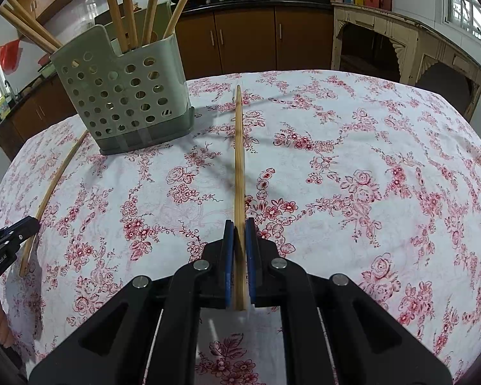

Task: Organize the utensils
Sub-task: 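Close the left tool on a chopstick while the right tool holds its chopstick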

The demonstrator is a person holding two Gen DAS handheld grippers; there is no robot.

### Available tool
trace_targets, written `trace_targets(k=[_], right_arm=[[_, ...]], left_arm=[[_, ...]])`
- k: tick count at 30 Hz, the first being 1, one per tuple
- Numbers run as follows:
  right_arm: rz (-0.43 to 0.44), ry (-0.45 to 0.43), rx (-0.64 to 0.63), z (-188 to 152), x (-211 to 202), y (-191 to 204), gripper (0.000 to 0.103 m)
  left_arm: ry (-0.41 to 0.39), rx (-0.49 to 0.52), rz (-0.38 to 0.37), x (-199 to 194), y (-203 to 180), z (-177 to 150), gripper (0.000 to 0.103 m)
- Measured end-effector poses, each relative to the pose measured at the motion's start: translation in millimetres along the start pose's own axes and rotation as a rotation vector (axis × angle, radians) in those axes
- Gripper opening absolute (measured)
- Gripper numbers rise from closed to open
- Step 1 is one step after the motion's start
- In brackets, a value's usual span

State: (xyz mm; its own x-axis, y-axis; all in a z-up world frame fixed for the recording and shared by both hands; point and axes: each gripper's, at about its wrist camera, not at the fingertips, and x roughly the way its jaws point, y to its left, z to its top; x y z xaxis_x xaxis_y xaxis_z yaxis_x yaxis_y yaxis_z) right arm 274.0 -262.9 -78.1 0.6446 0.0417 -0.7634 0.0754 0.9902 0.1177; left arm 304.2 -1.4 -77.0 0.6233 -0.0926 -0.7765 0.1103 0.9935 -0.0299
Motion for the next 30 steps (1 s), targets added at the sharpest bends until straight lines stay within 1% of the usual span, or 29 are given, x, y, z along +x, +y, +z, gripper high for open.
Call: trace_targets(k=[5, 7, 10, 17, 20, 22, 23, 27, 30], right_arm=[[0.000, 0.000, 0.001, 0.1, 0.1, -0.3, 0.008], [0.000, 0.001, 0.003, -0.9, -0.2, -0.5, 0.008], [0.000, 0.000, 0.006, -3.5, -2.5, -1.3, 0.008], [0.016, 0.000, 0.018, -7.0, -6.0, -3.7, 0.008], [0.031, 0.000, 0.033, -7.8, -6.9, -6.6, 0.008], [0.039, -0.002, 0.040, -7.9, -7.3, -8.1, 0.008], [0.042, -0.003, 0.041, -8.5, -8.2, -8.6, 0.008], [0.039, -0.027, 0.028, -15.0, -20.6, -9.0, 0.008], [0.022, -0.082, -0.004, -17.0, -41.6, -8.8, 0.008]], left_arm=[[0.000, 0.016, 0.021, -0.4, -1.3, -0.1, 0.014], [0.001, 0.033, 0.044, -1.3, -4.7, -2.0, 0.019], [0.002, 0.039, 0.055, -4.4, -4.4, -5.8, 0.021], [0.003, 0.037, 0.067, -9.6, -2.8, -11.1, 0.022], [0.003, 0.040, 0.066, -10.3, -5.1, -12.4, 0.017], [0.004, 0.051, 0.065, -11.9, -8.2, -14.6, 0.010], [0.004, 0.057, 0.066, -12.7, -9.2, -15.9, 0.009], [0.023, 0.065, 0.059, -20.3, -6.8, -21.7, 0.008], [0.016, 0.066, 0.060, -29.7, -2.6, -24.3, 0.008]])
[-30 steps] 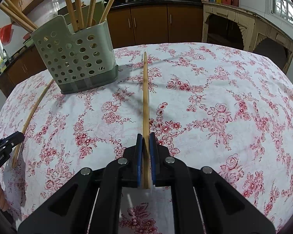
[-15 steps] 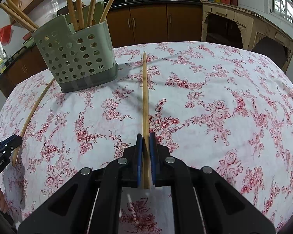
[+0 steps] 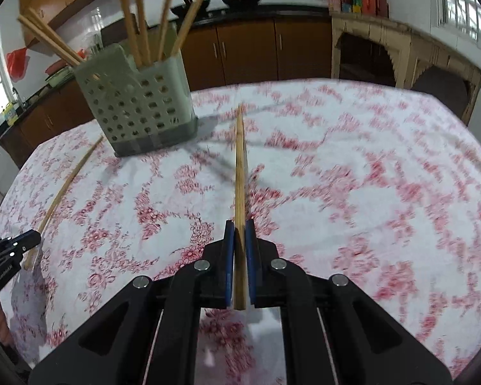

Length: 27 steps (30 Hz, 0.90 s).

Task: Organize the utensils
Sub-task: 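Close the left tool on a chopstick while the right tool holds its chopstick, then lift the chopstick upright with the left tool while the right tool lifts its chopstick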

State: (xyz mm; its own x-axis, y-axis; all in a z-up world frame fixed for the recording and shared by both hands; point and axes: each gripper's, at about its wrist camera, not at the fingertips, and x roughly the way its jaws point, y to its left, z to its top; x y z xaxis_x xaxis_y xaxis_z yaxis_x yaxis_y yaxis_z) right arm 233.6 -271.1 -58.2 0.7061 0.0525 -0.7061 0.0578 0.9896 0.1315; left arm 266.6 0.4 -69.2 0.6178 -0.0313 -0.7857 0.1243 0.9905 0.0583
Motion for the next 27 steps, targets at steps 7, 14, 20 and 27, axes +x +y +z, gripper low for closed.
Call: trace_targets(k=[7, 14, 20, 27], right_arm=[[-0.019, -0.149, -0.037, 19.4, -51.8, -1.7, 0.008], [-0.012, -0.272, -0.047, 44.2, -91.2, 1.1, 0.008], [0.017, -0.349, -0.042, 61.7, -117.8, -0.4, 0.008], [0.065, -0.390, -0.015, 74.5, -130.7, 0.6, 0.008]], left_arm=[[-0.101, 0.017, -0.006, -47.0, 9.1, 8.3, 0.008], [-0.235, 0.013, -0.014, -94.4, 18.0, 29.7, 0.008], [-0.341, -0.007, -0.029, -126.7, 23.3, 51.0, 0.008], [-0.413, -0.033, -0.045, -151.2, 24.4, 72.6, 0.008]])
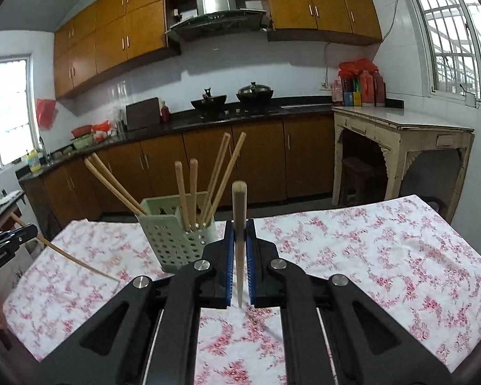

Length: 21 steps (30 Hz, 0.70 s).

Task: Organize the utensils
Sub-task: 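Lift the chopstick upright with the left tool while the right tool lifts its chopstick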

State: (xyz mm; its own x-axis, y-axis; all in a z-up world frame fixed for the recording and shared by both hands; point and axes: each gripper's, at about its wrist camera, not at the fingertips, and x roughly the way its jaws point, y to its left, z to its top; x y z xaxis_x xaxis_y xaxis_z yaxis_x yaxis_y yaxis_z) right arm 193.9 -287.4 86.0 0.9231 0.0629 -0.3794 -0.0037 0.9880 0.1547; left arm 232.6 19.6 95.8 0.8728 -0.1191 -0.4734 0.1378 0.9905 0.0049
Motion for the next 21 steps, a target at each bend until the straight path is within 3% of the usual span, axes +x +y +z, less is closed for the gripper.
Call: trace_targets(k=[11, 21], right_arm=[[0.031, -0.023, 0.006, 11.9, -3.5, 8.5, 0.008], [0.192, -0.112, 0.021, 68.6, -22.7, 38.4, 0.008]], left_arm=[[-0.021, -0.016, -0.011, -6.5, -2.5, 11.9, 0.008], [-0.137, -0.013, -0.105, -32.8, -36.2, 66.2, 0.008]])
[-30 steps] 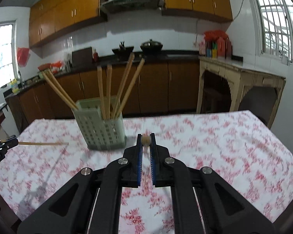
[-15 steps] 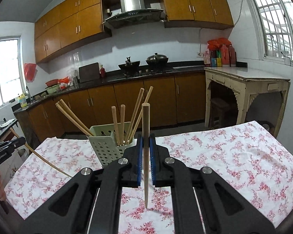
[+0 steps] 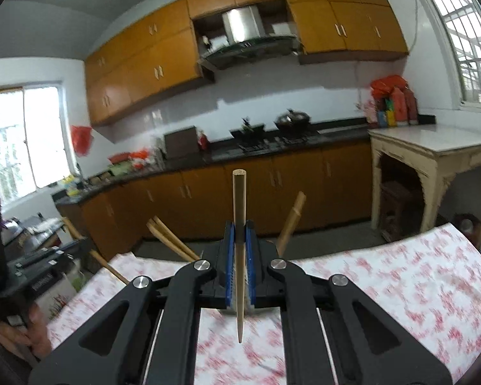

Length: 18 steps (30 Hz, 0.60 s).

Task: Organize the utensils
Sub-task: 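Lift the chopstick upright with the left tool while the right tool lifts its chopstick, then lower the left chopstick into the green holder and open while the right tool does likewise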

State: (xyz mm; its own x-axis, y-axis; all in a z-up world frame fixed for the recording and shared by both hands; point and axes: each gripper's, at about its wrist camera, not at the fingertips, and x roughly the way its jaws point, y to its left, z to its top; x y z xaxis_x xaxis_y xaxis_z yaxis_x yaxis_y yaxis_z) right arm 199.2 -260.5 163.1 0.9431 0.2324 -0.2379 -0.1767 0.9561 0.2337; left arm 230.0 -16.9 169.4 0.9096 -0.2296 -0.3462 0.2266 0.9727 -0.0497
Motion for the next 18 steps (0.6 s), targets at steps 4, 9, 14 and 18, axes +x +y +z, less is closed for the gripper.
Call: trace_targets(k=[4, 9, 14, 18], right_arm=[[0.015, -0.073, -0.011, 30.6, 6.7, 11.0, 0.008], [-0.010, -0.145, -0.027, 61.4, 24.4, 14.7, 0.008], [-0.056, -0.155, -0.028, 70.4, 52.4, 6.7, 0.008], [-0.082, -0.106, -0.014, 58.6, 78.1, -4.0, 0.008]], left_arm=[[-0.058, -0.013, -0.017, 2.8, -17.0, 31.3, 0.008], [-0.130, -0.022, -0.008, 14.7, -31.5, 68.1, 0.008], [-0.206, -0.035, 0.044, 39.1, -39.7, 100.0, 0.008], [-0.231, -0.082, 0.073, 64.0, -39.2, 108.8, 0.008]])
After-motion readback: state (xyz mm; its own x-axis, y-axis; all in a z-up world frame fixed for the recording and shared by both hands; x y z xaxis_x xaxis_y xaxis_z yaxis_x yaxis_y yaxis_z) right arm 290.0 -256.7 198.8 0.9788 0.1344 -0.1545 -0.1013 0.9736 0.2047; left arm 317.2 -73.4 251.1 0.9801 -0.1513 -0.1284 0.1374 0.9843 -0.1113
